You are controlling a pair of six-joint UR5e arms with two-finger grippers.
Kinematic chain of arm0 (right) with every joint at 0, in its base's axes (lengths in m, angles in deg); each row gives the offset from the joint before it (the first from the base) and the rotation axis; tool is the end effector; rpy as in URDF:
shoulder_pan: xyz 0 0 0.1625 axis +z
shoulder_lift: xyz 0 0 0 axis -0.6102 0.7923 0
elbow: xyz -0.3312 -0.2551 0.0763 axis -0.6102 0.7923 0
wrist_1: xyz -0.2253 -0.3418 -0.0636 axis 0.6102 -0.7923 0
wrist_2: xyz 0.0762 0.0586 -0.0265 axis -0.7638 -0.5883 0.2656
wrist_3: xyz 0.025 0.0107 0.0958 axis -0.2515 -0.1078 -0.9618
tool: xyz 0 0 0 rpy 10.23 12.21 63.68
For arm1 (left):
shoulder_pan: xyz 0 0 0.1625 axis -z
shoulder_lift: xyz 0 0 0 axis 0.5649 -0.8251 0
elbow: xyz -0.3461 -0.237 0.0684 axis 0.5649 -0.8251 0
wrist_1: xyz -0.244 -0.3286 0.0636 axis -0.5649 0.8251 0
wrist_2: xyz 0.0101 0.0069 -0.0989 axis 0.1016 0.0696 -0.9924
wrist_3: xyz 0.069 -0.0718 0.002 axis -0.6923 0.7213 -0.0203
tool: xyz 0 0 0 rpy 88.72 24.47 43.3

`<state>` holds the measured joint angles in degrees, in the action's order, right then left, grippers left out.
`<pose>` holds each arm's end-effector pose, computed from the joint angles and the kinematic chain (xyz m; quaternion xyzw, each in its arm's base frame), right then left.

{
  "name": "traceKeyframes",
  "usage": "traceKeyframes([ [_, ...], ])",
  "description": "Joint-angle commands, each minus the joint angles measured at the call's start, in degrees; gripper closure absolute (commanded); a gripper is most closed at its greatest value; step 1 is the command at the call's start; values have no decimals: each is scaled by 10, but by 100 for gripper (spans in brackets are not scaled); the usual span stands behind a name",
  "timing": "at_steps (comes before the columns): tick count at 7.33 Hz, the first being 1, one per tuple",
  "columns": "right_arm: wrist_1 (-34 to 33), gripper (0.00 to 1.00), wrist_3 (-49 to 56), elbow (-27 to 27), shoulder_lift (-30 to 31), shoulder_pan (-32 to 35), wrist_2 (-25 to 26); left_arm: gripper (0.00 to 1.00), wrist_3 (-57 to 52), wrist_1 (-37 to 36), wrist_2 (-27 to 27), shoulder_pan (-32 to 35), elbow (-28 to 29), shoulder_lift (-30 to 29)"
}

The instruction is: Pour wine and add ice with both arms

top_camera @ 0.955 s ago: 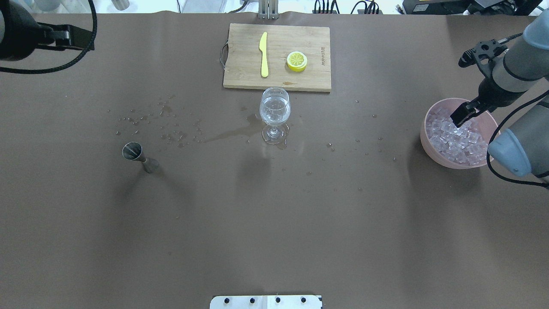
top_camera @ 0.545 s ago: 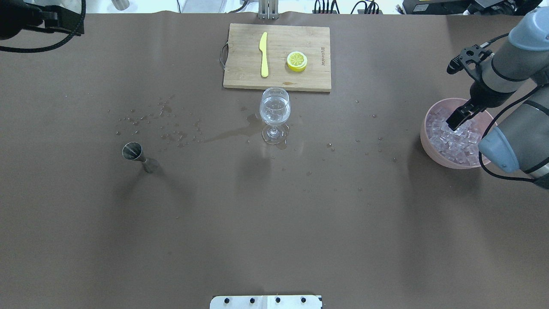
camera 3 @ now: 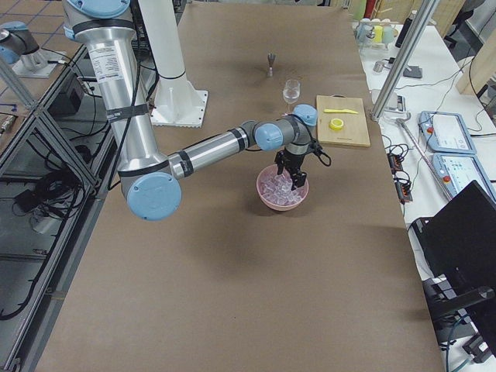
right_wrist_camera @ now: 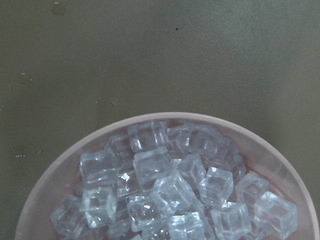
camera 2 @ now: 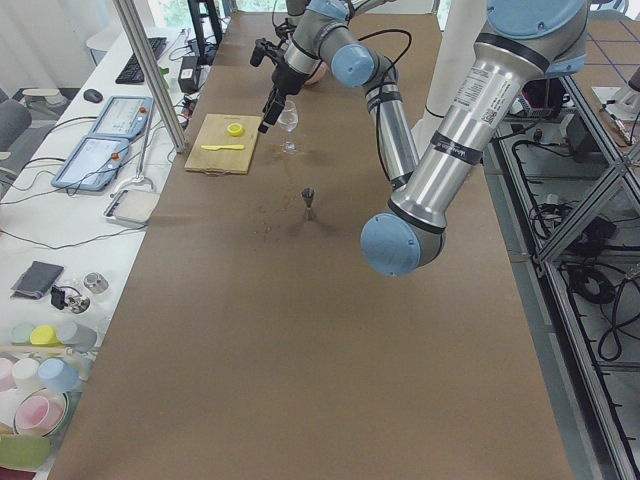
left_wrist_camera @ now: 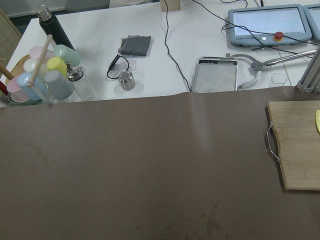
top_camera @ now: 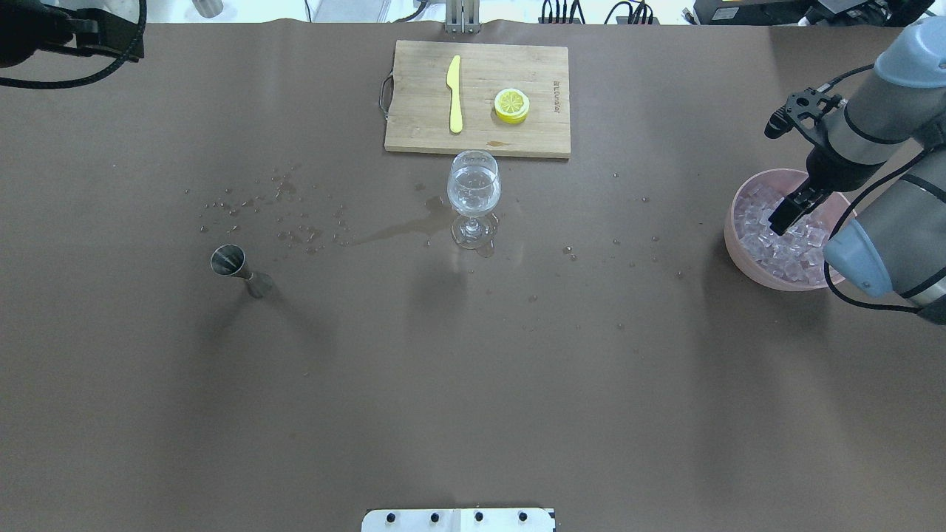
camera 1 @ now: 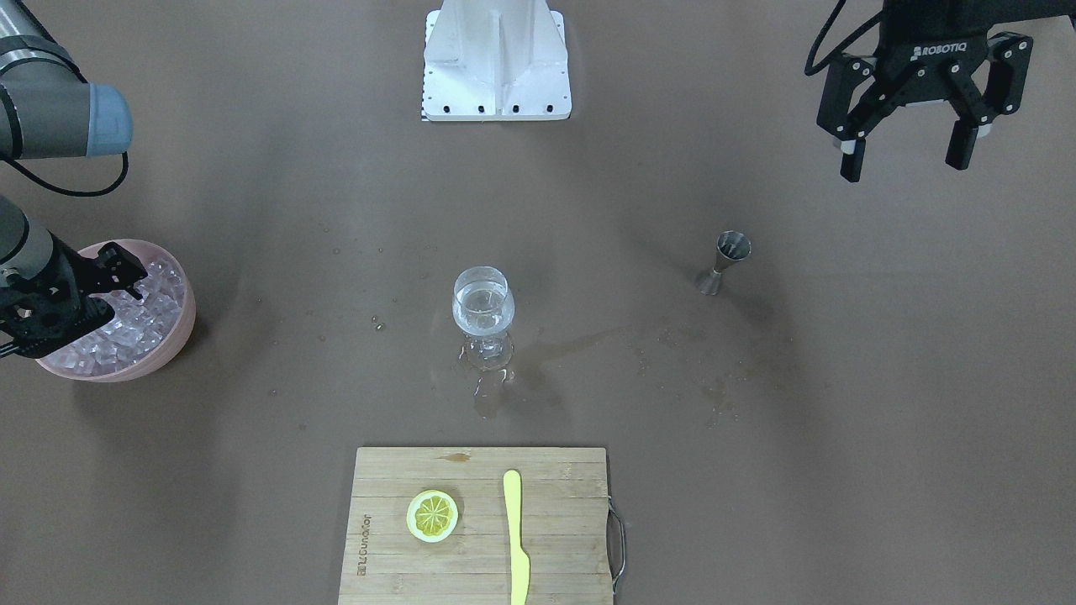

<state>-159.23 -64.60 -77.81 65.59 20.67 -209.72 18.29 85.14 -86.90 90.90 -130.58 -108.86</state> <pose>-0.2427 -0.5414 0.4796 0.0624 -0.3150 -0.3003 0.8982 0.1644 -0.4699 0.1651 0.2667 0.3053 -0.1068 0.9079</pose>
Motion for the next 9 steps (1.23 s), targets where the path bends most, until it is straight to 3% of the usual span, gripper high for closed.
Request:
traceKeyframes([
  [1,1,11,9,19,-5,-3,4,2,0,0,0,0,0,0],
  [4,2,40,12,35,-14,-4,4,2,0,0,0,1,0,0],
  [7,1,51,10,15,1,0,1,2,3,0,0,2,0,1],
  [8,1,68,9,10,11,0,1,2,5,0,0,2,0,0],
  [9,1,100,5,10,13,-1,2,2,6,0,-1,2,0,0],
])
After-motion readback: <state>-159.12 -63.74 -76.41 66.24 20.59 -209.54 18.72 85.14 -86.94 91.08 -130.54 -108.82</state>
